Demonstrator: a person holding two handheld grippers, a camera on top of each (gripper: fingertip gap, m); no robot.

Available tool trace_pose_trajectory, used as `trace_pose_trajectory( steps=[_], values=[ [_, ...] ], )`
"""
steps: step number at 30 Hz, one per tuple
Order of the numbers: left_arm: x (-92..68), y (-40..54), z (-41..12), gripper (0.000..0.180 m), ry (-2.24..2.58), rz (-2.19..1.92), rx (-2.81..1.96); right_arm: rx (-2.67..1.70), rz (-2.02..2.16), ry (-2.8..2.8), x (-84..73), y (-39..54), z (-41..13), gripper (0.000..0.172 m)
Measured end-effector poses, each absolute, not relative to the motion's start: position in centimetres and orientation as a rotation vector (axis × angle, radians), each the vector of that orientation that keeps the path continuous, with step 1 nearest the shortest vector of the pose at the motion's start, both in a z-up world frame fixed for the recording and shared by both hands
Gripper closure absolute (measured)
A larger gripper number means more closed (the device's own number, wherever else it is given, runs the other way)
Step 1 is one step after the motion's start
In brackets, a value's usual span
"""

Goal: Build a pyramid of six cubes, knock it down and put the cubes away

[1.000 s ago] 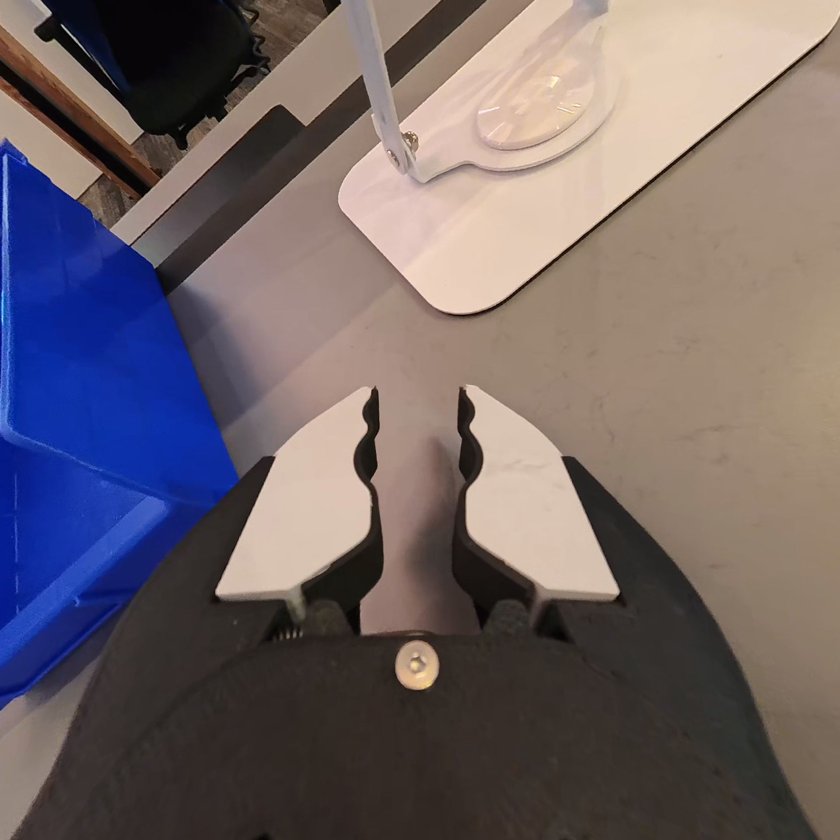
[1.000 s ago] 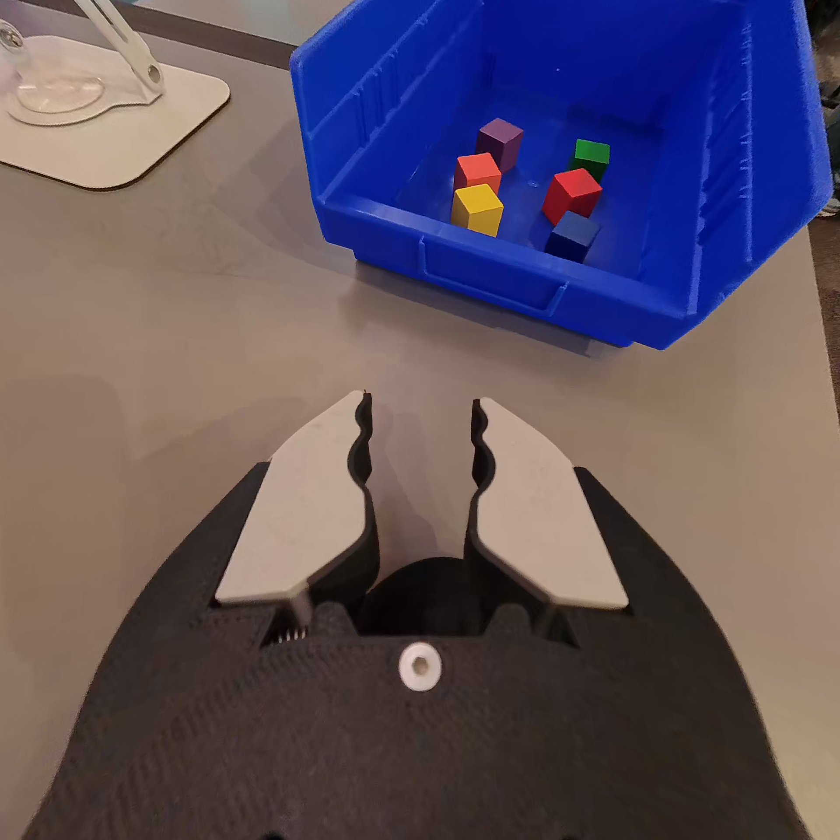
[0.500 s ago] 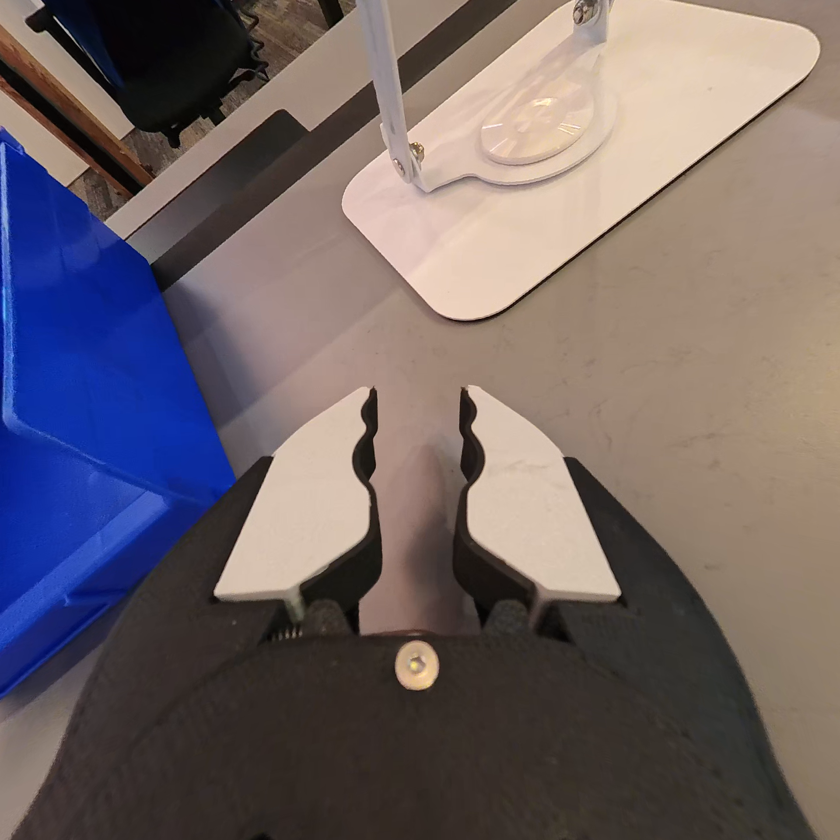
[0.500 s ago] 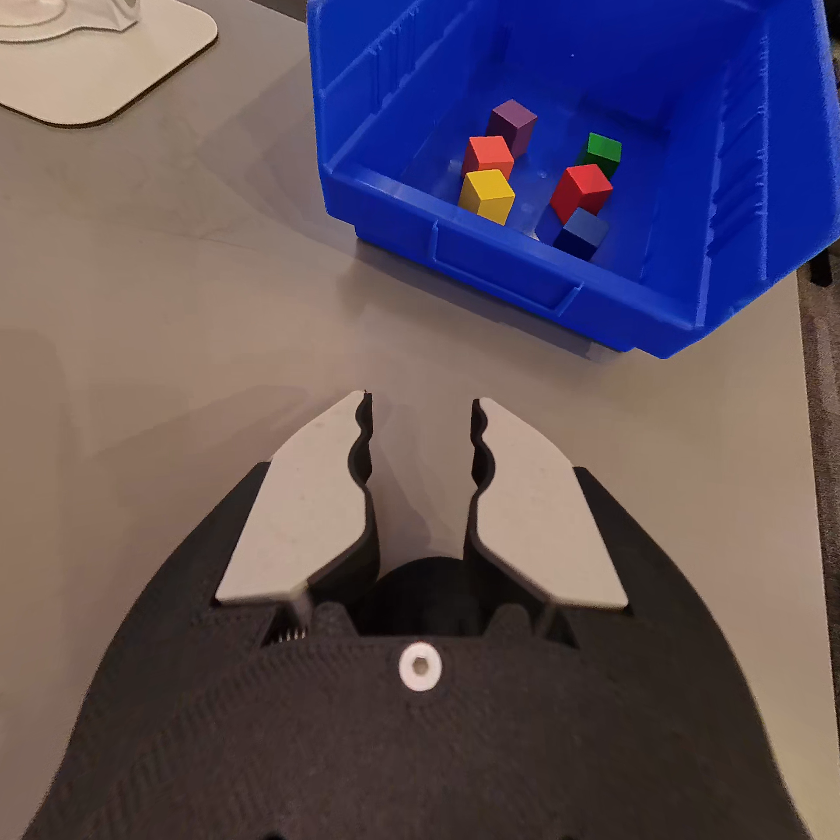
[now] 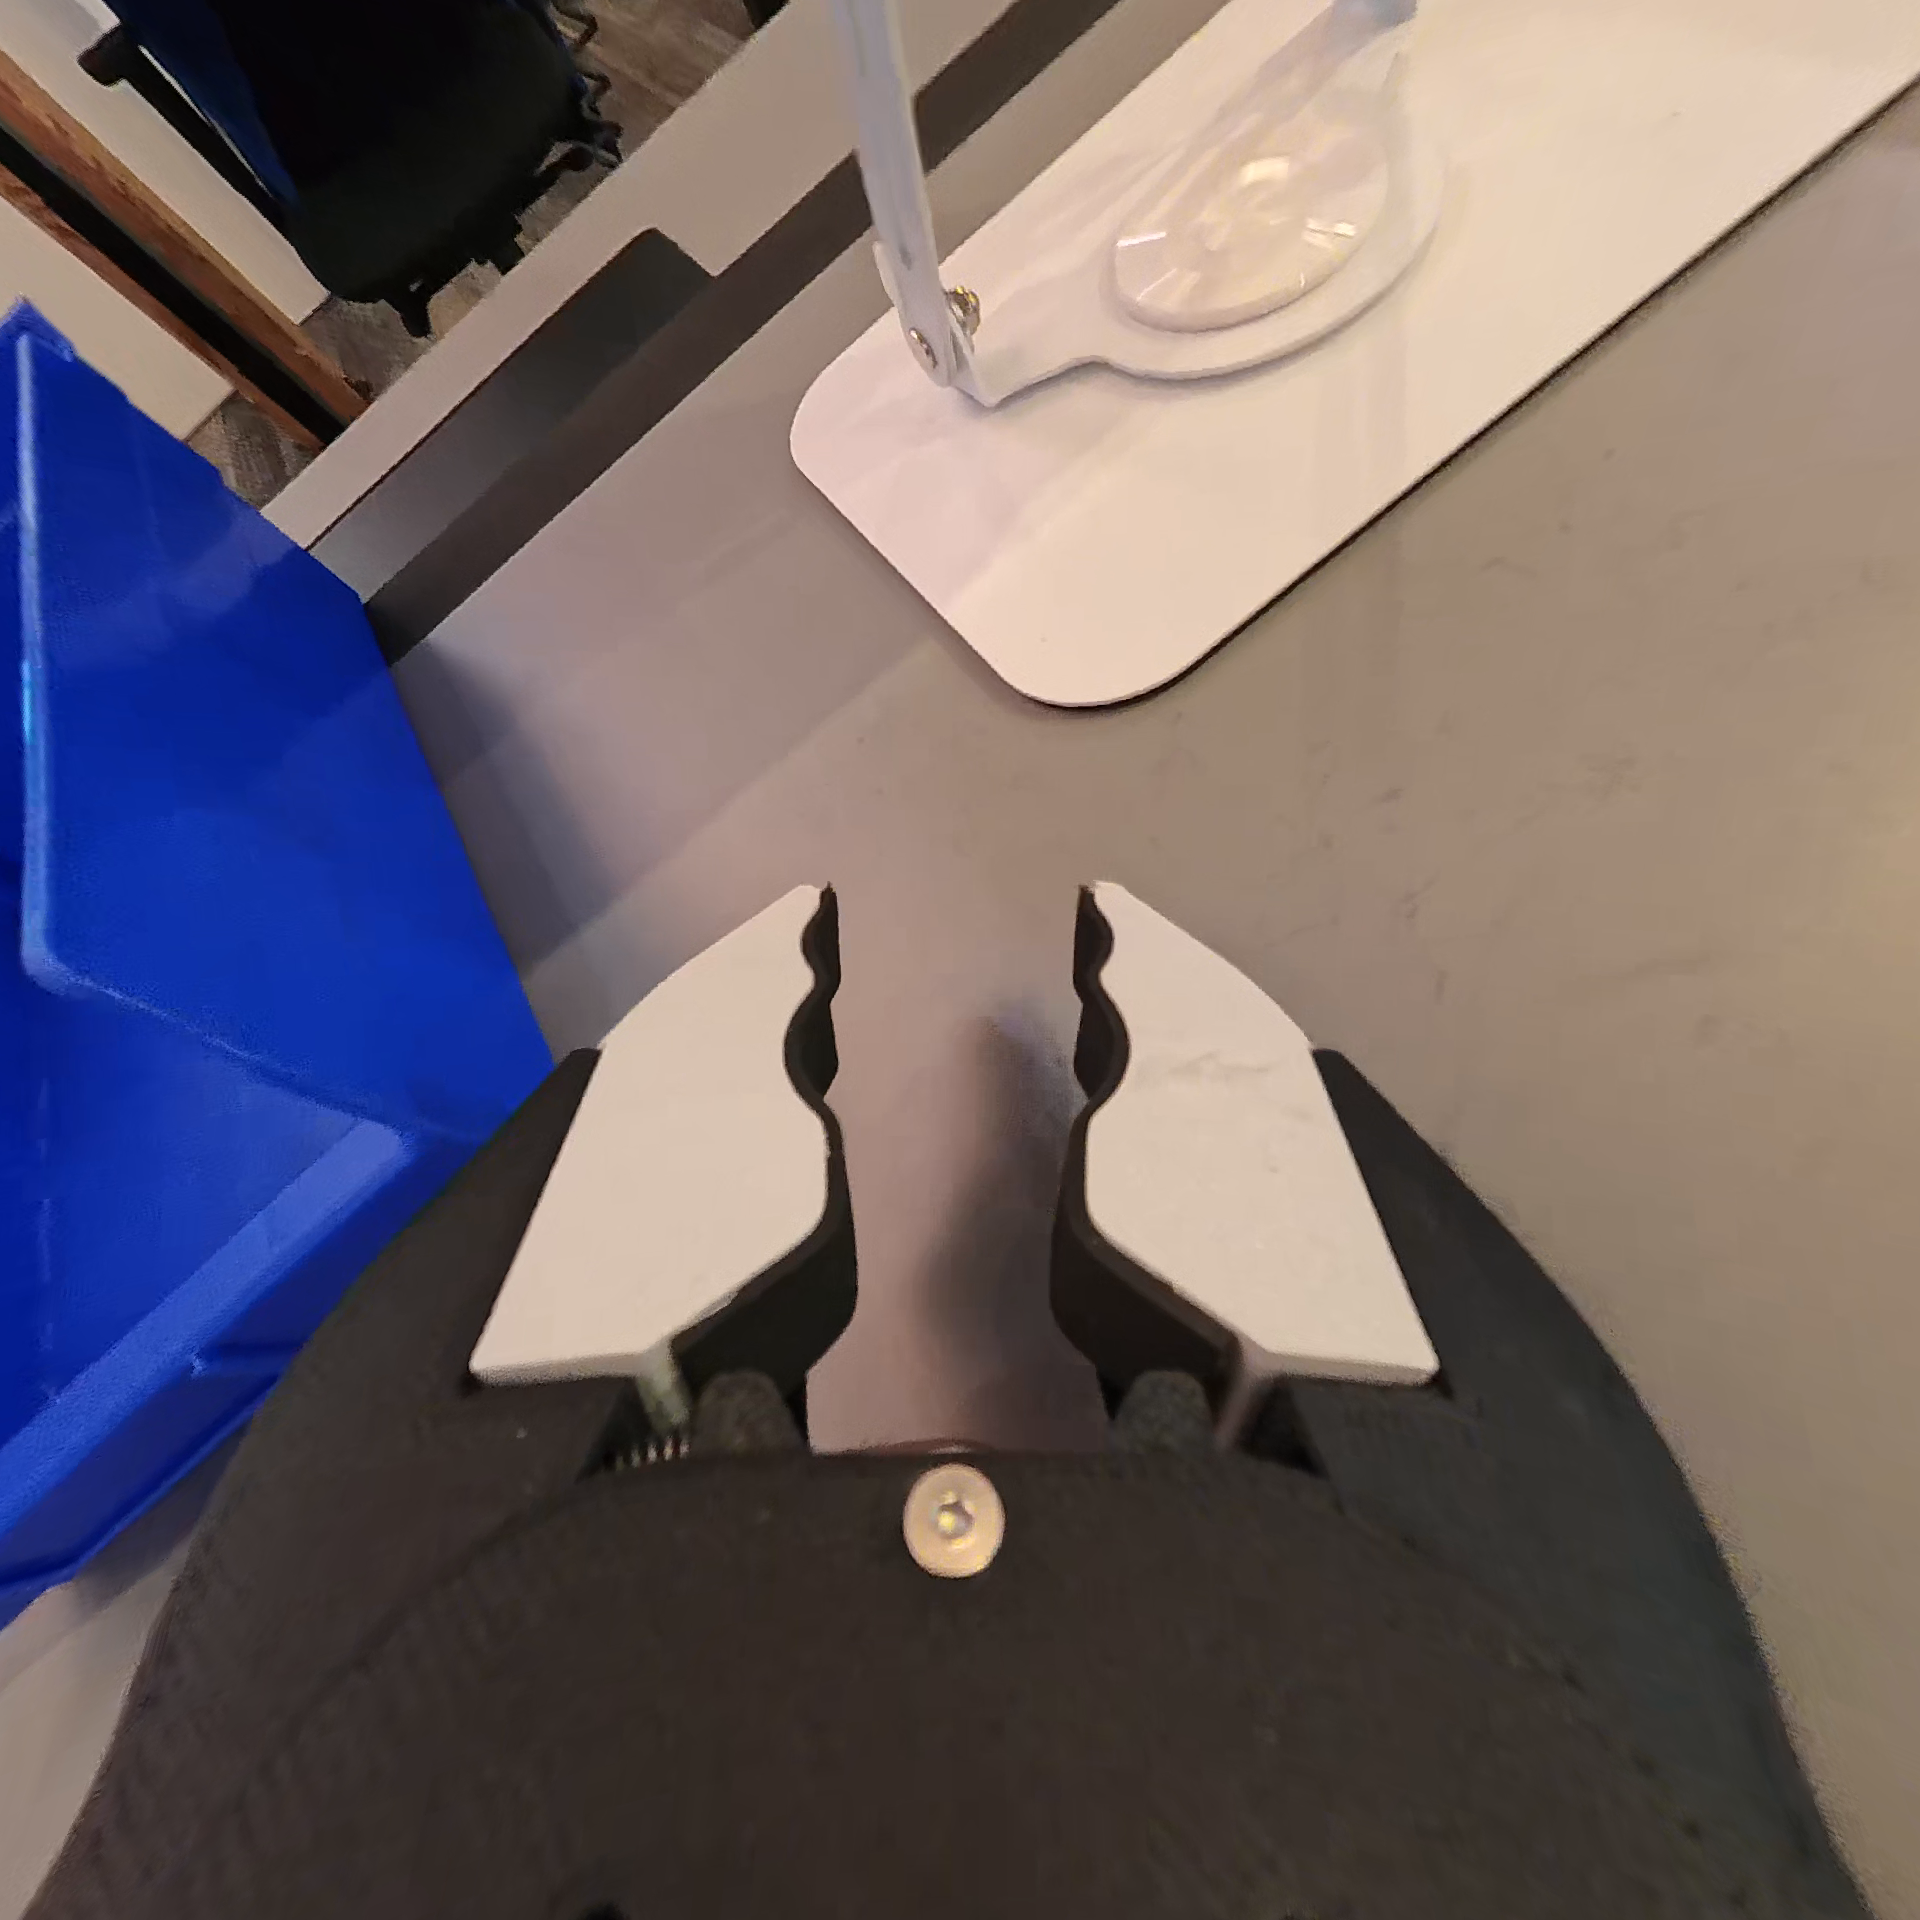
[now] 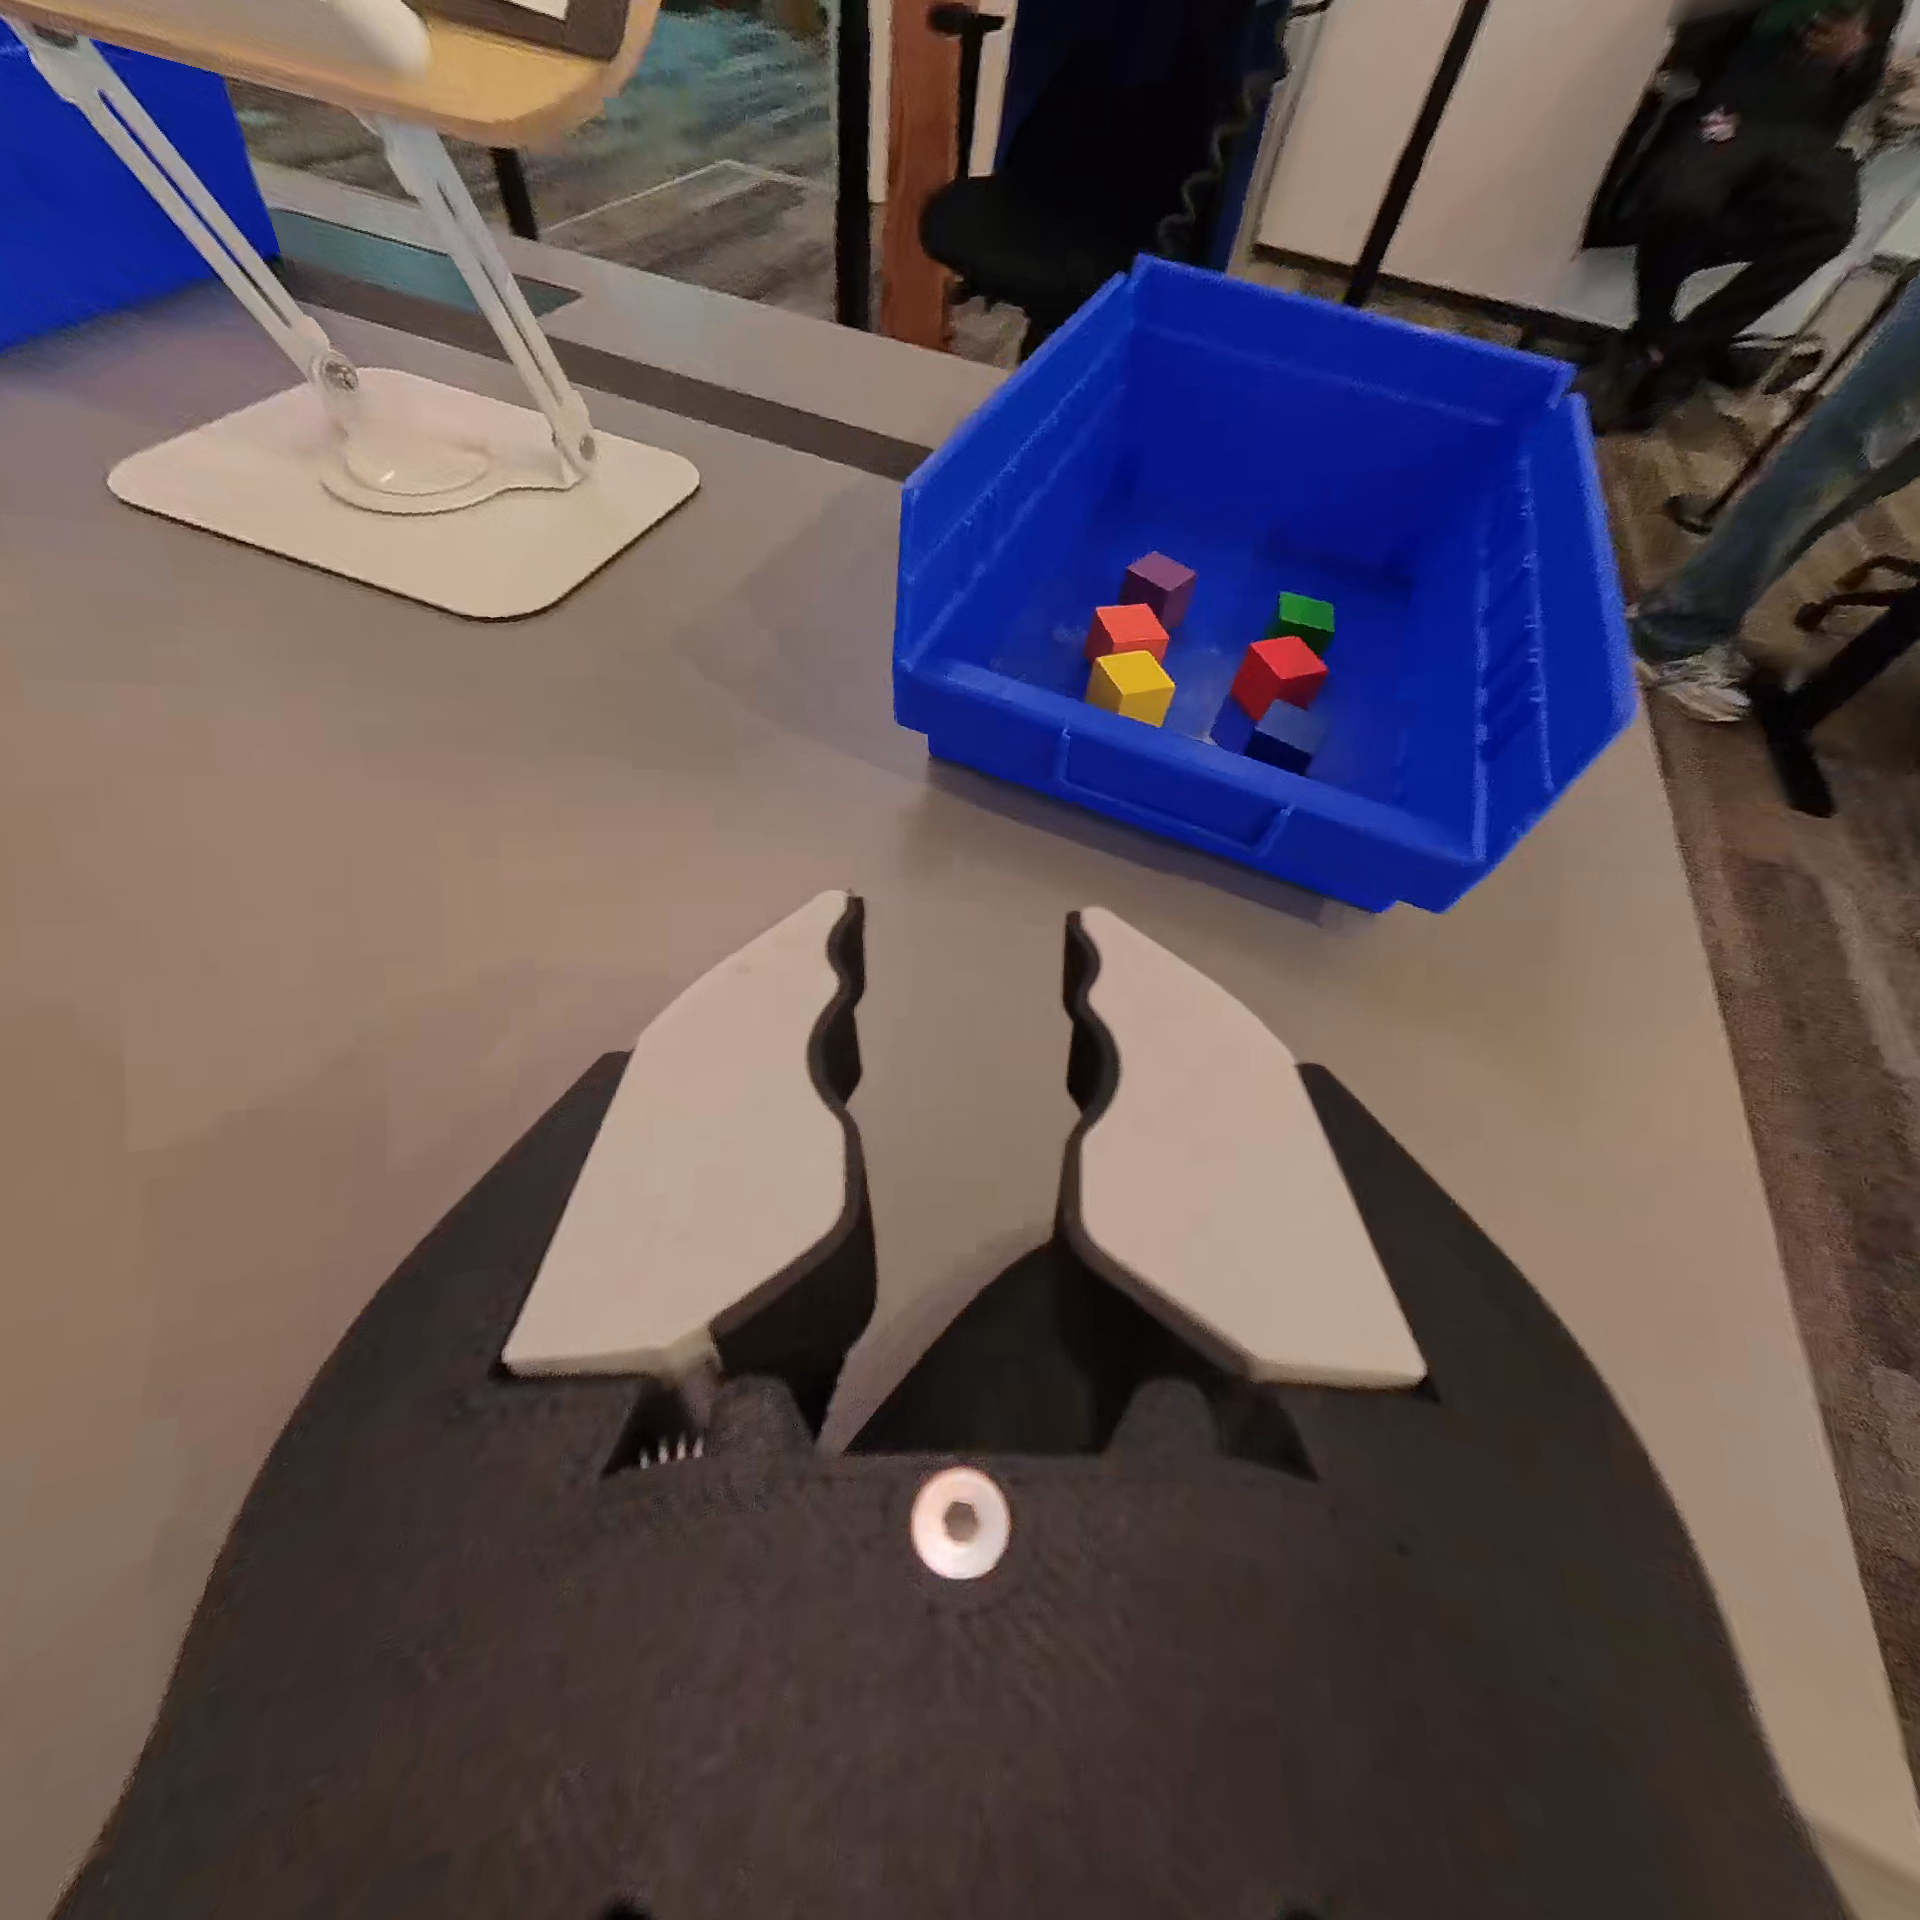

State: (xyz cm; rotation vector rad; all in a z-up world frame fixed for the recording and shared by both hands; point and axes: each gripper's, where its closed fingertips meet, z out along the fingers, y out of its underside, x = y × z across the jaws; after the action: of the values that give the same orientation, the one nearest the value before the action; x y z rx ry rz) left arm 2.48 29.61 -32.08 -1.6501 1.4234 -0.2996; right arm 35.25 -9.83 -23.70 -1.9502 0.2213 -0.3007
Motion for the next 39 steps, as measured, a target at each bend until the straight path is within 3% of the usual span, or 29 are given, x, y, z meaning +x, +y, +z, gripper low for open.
trace_pose_trajectory(
  steps=[3,7,9,22,26,29,34,39],
  values=[
    [2.7,29.4,-32.5,0.136,1.468,-0.222,-1.612,-1.957,-0.451,0.209,33.9,-11.9,-24.1,0.119],
    [2.8,29.5,-32.5,0.136,1.468,-0.212,-1.608,-2.066,-0.395,0.127,32.0,-13.1,-28.8,0.118],
    [2.8,29.5,-32.3,0.134,1.452,-0.216,-1.598,-2.06,-0.477,0.09,31.7,-13.0,-28.7,0.126],
    [-1.7,29.5,-31.5,0.132,1.374,-0.229,-1.606,-2.208,-0.364,0.156,32.0,-12.8,-31.0,0.126],
    [-2.7,29.7,-32.4,0.117,1.395,-0.185,-1.656,-2.228,-0.229,0.195,31.9,-12.8,-31.4,0.126],
    [-2.3,29.3,-32.3,0.126,1.411,-0.161,-1.612,-2.196,-0.157,0.219,31.8,-12.9,-31.0,0.124],
    [-2.4,29.6,-32.5,0.122,1.4,-0.199,-1.667,-2.202,-0.155,0.201,31.6,-12.9,-31.1,0.125],
    [-2.3,28.7,-32.8,0.136,1.453,-0.239,-1.668,-2.259,-0.167,0.253,32.2,-12.9,-32.0,0.127]
  ],
)
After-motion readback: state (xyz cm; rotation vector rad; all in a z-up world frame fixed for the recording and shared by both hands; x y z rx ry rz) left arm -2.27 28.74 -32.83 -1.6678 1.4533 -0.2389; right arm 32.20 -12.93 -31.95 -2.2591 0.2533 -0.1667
